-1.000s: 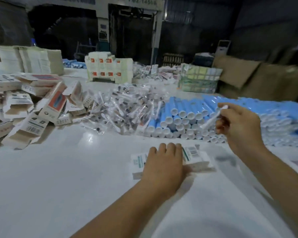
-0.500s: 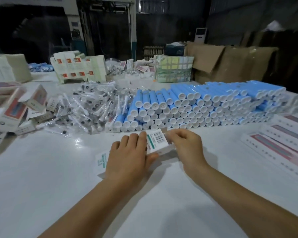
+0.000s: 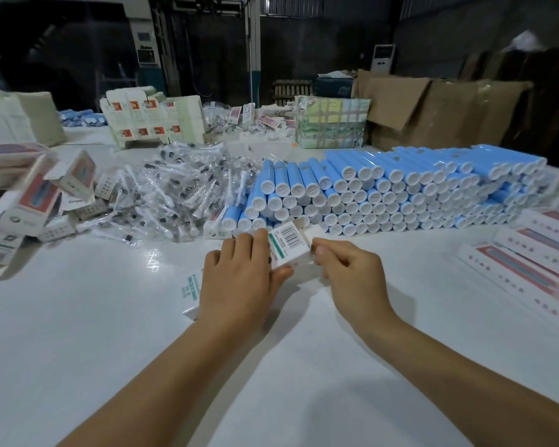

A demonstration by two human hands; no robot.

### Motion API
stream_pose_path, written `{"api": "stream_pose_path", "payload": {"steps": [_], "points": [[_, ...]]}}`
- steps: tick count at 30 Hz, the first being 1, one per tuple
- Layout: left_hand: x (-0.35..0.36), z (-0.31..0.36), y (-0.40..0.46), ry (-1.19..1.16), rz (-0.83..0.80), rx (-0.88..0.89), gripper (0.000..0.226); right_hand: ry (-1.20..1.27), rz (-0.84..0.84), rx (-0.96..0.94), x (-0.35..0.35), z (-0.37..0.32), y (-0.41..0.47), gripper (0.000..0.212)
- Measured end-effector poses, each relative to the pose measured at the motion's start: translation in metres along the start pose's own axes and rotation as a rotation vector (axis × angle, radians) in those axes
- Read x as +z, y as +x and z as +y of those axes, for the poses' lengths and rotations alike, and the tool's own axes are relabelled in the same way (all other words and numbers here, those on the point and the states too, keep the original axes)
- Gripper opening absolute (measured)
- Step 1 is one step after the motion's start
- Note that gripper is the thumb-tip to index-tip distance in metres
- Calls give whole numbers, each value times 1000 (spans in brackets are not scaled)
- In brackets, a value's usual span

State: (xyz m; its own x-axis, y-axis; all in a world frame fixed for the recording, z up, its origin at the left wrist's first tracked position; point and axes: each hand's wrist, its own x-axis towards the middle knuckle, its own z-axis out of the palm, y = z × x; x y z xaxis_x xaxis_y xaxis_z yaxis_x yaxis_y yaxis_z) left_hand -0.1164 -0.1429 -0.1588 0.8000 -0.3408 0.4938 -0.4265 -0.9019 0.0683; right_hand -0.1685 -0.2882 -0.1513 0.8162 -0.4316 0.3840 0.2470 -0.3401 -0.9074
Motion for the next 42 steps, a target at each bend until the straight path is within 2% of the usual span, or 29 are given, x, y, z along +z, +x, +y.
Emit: {"api": "stream_pose_path", "payload": {"steps": [2, 4, 5, 8, 15, 18, 21, 24, 32, 34, 35, 36, 37, 39, 40, 42], "points": [[-1, 3, -1, -12, 5, 6, 72, 7, -12, 14, 2, 0, 0, 50], [-2, 6, -2, 12, 4, 5, 71, 42, -15, 50, 5, 2, -1, 32], [-2, 7, -2, 31, -4, 13, 71, 44, -30, 68, 7, 3, -1, 32], [-3, 9, -5, 43, 3, 48, 70, 24, -56, 76, 7, 5, 0, 47], [-1, 11, -10, 42, 94, 123, 65, -77, -113, 103, 3, 10, 13, 64], [2, 13, -11, 59, 104, 162, 64, -144, -132, 99, 2, 10, 15, 46], [3, 14, -13, 71, 106, 176, 64, -179, -104, 95, 2, 12, 13, 5], [4, 14, -14, 87, 123, 186, 64, -241, -113, 48, 4, 12, 7, 13], [3, 14, -14, 79, 130, 153, 63, -305, -166, -43, 6, 8, 5, 9], [0, 14, -11, 34, 121, 100, 63, -313, -20, -105, 1, 7, 12, 20], [-2, 14, -10, 13, 109, 67, 64, -237, 102, -74, -2, 6, 16, 30], [-3, 13, -9, -11, 97, 38, 66, -49, 199, 49, -5, 6, 20, 38], [-4, 13, -7, -34, 85, 20, 68, 258, 216, 245, -6, 2, 23, 39], [-5, 14, -7, -61, 52, 17, 72, 852, -37, 662, -4, 1, 23, 43], [-5, 16, -8, -70, 45, 38, 73, 983, -168, 749, -2, 2, 21, 50], [-5, 21, -9, -74, 59, 85, 72, 1060, -273, 671, 5, 2, 17, 51]]}}
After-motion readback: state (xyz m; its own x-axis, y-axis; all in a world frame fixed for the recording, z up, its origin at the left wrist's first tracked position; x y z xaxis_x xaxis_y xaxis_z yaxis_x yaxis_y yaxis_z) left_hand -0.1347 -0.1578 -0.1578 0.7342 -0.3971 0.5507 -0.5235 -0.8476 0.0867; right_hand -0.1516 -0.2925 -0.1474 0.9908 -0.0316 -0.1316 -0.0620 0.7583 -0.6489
